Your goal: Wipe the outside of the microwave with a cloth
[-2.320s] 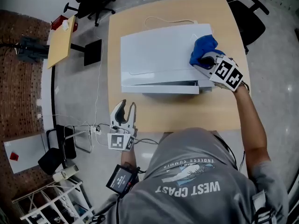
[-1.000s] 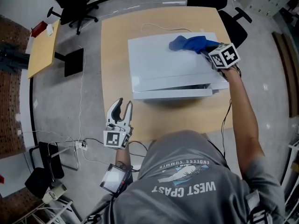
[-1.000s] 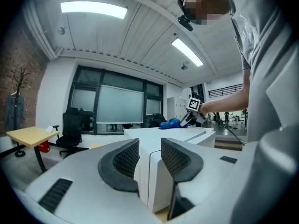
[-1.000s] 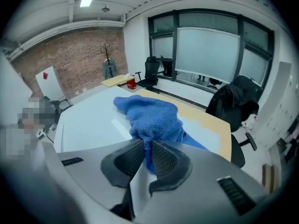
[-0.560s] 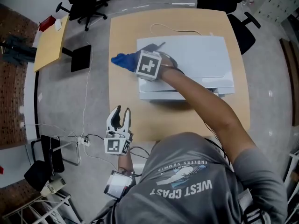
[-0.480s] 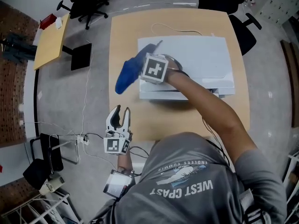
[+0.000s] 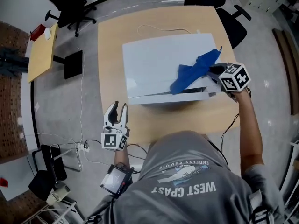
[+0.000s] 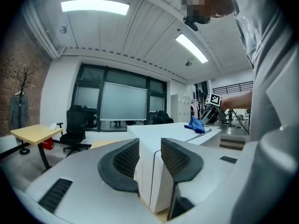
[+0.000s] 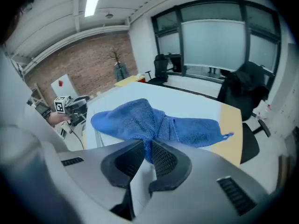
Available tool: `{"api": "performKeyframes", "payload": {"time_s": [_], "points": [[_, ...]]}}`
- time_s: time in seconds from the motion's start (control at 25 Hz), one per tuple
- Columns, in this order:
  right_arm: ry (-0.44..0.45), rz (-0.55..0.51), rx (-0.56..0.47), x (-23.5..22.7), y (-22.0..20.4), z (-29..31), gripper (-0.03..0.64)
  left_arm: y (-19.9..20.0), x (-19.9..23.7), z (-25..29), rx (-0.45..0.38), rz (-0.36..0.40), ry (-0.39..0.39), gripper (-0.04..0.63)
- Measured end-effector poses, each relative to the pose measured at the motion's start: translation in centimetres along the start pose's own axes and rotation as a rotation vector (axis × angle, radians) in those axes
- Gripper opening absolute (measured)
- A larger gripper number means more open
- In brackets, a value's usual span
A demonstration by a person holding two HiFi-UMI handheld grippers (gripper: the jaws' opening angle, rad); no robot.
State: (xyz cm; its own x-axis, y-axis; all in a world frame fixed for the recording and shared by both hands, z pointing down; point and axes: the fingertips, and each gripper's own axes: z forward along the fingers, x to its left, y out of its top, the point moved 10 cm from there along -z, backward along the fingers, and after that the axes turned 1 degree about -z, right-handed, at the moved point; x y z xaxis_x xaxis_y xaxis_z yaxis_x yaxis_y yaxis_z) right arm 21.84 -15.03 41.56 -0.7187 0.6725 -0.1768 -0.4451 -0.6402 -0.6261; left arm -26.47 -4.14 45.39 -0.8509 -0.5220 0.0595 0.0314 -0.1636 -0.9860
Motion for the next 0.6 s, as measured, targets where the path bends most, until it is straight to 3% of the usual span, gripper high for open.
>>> {"api": "performKeyframes", "payload": {"time_s": [0.12,0.24,0.36,0.52,0.6], "points": [[-0.115,0.065,0.015,-3.0,-2.2,-2.9,0.052,0.3,-0.9,1.0,0.003,0.009,-0.019,0.156],[-0.177,-0.015,0.054,-2.1,-0.5,-1.8,0.052,0.4,-1.5,1.0,0.010,0.013,-0.017,0.158],[-0.076,-0.157,0.041,2.5,4.0,3.3,0.052,0.1,-1.6,0.4,0.015,0.007,0.004,0.157],[0.108,-0.470,-0.027,12.3,12.7,11.8,0.052,-0.3,-1.9,-1.0,0.018,-0.002,0.047,0.156],[0.182,-0.554,0.018,16.2,15.3,15.3,0.052,-0.4,-1.8,-1.8,0.015,-0.008,0.073,0.157]]}}
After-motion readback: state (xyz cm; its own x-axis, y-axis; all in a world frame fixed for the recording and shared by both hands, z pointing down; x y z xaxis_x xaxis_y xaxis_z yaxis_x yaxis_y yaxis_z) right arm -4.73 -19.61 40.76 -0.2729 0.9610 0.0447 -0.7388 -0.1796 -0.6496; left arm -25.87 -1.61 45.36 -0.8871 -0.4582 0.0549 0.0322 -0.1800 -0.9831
